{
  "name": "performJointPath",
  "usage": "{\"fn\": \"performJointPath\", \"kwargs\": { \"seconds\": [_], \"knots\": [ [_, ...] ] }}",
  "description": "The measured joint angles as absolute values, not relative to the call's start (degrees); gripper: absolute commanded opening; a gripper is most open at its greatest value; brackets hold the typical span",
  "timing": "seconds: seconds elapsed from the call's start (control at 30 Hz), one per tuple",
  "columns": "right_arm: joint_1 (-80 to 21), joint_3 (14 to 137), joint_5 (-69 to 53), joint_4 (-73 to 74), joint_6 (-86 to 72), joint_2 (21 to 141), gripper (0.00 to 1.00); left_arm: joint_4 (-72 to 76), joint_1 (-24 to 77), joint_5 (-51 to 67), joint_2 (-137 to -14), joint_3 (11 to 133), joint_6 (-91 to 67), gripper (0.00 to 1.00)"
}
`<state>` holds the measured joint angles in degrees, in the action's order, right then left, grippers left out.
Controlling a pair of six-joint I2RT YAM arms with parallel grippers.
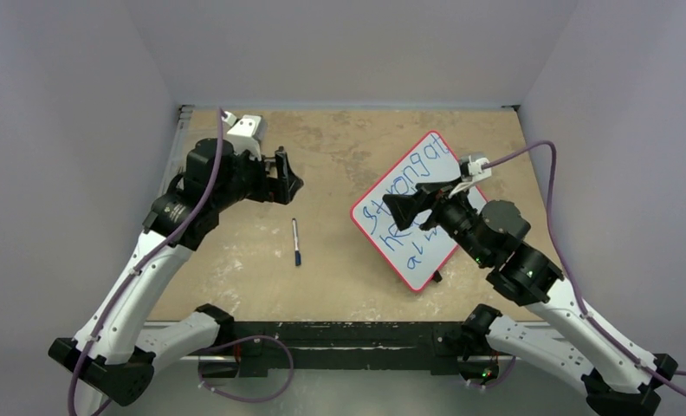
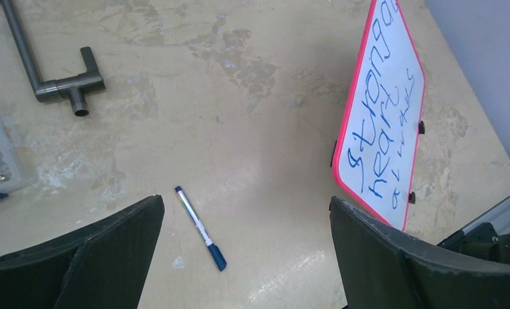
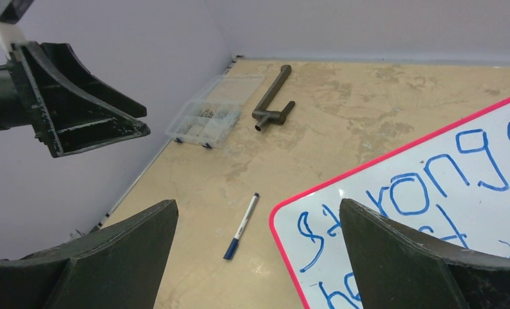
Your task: Write a sentence on the whiteboard
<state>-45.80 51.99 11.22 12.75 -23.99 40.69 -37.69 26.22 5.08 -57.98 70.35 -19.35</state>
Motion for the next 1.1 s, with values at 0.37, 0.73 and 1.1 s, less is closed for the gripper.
{"fn": "performJointPath", "kwargs": {
  "seconds": [0.37, 0.73, 1.1],
  "knots": [
    [-45.82, 46.46, 15.44, 14.76, -25.28, 29.15, 0.99, -36.27, 25.50, 0.23, -58.24, 71.57, -13.56, 1.00],
    [-45.80, 39.94, 21.12, 23.35, -28.45, 15.14, 0.99, -29.85, 25.50, -1.93, -51.59, 61.63, -10.28, 1.00],
    [-45.80, 39.72, 22.15, 24.80, -28.95, 16.95, 0.99, -27.66, 25.50, -4.25, -44.88, 59.22, -8.32, 1.00]
  ]
}}
